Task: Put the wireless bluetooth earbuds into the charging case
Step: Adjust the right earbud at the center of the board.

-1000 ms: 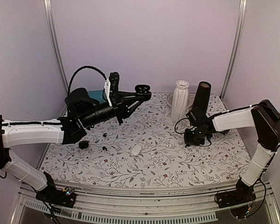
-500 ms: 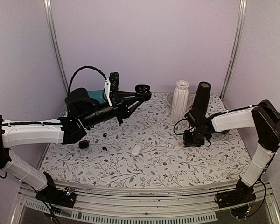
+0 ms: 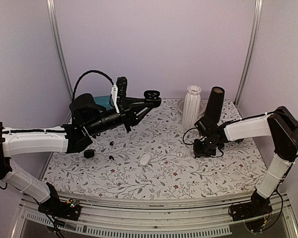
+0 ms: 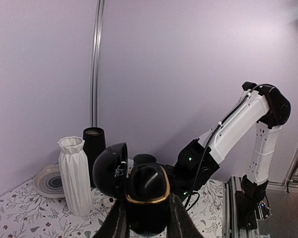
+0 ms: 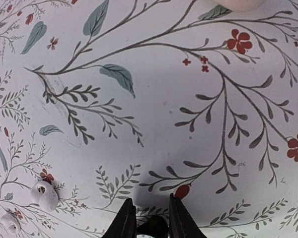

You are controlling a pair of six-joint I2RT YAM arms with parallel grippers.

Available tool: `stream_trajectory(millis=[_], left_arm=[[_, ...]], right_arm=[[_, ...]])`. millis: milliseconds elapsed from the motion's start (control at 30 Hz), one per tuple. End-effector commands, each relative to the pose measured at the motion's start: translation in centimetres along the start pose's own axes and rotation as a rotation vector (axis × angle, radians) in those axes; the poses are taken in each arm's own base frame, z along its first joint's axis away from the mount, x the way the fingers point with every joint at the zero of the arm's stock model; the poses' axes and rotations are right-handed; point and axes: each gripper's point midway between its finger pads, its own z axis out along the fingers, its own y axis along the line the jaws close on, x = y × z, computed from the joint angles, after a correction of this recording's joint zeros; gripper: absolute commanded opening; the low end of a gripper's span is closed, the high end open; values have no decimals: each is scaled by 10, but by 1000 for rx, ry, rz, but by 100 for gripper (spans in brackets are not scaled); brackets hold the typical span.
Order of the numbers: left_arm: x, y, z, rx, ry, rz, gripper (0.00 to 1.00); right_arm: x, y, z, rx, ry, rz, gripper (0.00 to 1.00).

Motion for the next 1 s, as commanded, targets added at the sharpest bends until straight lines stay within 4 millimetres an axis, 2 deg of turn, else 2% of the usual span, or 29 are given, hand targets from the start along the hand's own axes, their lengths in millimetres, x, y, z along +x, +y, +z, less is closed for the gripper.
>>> stream_trajectory(millis=[0,167,400,700,800,967], left_arm=[[-7,4,1,-3,-19,2,0],[-7,4,1,-5,-18,0,0],[-7,4,1,-5,-19,-2,0],[-8,3,2,1,-20,-8,0],[-7,4,2,0,-18,-9,0],[-8,4,2,-1,-19,-11,0]], right_arm=[[9,9,-3,-14,44,-29,23],[6,5,-9,15,31,-52,26],[8,-9,-15,78,29,-72,40],[16,-19,-14,112,44,-83,42],[15,-17,-17,94,39,-84,41],[11,0,-20,10,29,-94,41]])
